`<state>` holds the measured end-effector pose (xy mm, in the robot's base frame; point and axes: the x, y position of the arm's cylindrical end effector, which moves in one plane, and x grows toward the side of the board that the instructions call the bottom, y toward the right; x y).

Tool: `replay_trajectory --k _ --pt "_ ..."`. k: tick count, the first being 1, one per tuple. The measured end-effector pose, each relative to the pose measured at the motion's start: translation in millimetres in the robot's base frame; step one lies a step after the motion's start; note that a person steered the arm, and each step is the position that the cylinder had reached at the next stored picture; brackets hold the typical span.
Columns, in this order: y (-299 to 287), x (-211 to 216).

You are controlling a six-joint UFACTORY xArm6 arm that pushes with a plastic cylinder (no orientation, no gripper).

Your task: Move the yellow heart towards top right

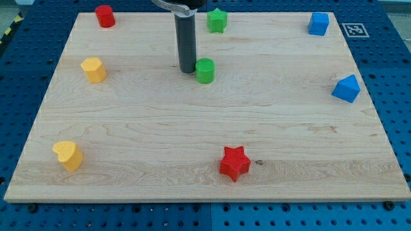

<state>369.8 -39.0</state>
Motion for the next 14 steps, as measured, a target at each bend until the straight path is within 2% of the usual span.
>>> replay_trajectory --k 1,3,4,5,6,7,10,11,12,13,14 --pt "-20 1" --pt "-121 94" --pt "-200 132" --pt "-250 184" --pt "-258 217" --pt "-247 208" --pt "-92 195" --pt "-96 185" --pt "-108 217" --pt "-142 223" --pt "-142 211"
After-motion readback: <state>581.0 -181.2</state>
